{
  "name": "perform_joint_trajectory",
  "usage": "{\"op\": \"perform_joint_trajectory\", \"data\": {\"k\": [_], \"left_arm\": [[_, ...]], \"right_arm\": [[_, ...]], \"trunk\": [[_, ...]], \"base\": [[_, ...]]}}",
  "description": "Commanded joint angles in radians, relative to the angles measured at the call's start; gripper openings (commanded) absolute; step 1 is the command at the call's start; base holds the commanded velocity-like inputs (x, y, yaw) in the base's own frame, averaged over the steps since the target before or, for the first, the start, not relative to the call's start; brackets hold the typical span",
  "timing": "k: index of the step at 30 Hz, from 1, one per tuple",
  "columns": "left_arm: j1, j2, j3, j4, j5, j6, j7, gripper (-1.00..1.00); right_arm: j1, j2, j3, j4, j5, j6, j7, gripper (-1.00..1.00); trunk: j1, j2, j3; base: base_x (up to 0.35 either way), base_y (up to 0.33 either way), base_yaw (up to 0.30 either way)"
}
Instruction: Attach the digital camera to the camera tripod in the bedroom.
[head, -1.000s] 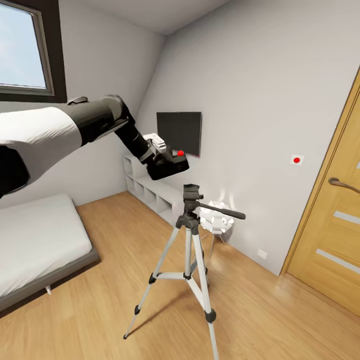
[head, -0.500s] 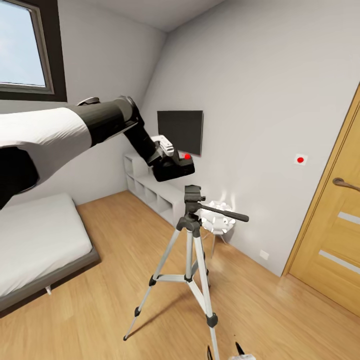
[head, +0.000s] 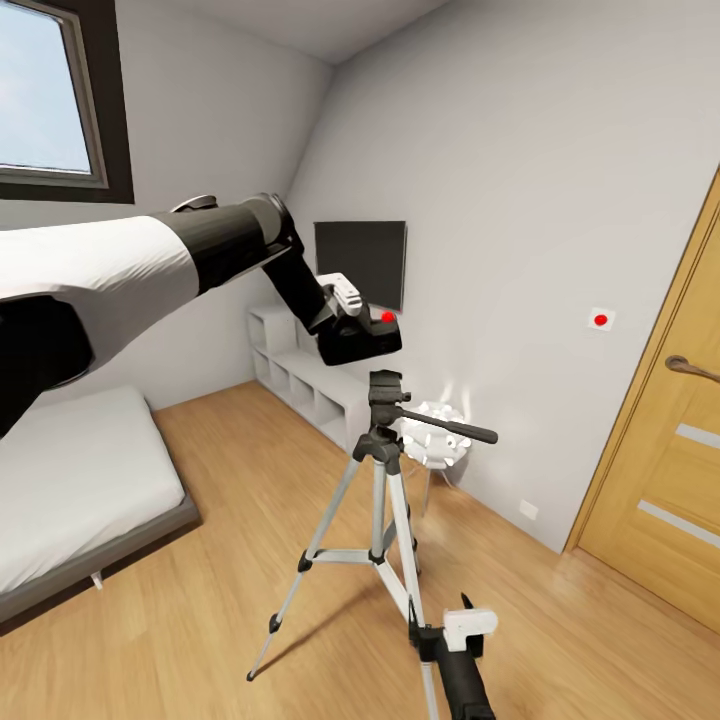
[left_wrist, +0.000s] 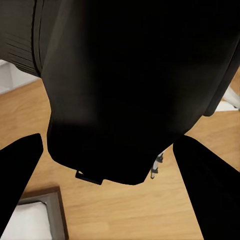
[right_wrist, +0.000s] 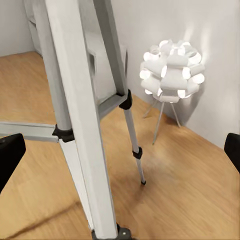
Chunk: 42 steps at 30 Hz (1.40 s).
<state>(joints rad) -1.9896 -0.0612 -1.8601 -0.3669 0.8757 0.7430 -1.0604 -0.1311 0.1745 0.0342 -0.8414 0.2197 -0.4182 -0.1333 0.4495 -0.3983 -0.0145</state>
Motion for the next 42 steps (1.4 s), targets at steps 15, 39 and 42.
{"op": "perform_joint_trajectory", "data": {"k": [15,39,42], "left_arm": [[-0.001,-0.023,-0.005,0.002,0.006,0.006,-0.001,-1.00],[-0.001,-0.033,-0.005,0.023,0.006,0.004,-0.003,-1.00],[-0.001,-0.035,-0.005,0.022,0.006,0.005,-0.003,-1.00]], "right_arm": [[-0.005,0.000,0.011,-0.062,0.010,0.161,-0.005,1.00],[-0.005,0.000,0.085,-0.062,0.010,0.162,-0.006,1.00],[-0.005,0.000,0.085,-0.062,0.010,0.162,-0.006,1.00]], "trunk": [[0.001,-0.002,-0.002],[0.001,-0.002,-0.002],[0.001,-0.002,-0.002]], "base": [[0.000,0.000,0.000],[0.058,0.000,0.000],[0.327,0.000,0.000]]}}
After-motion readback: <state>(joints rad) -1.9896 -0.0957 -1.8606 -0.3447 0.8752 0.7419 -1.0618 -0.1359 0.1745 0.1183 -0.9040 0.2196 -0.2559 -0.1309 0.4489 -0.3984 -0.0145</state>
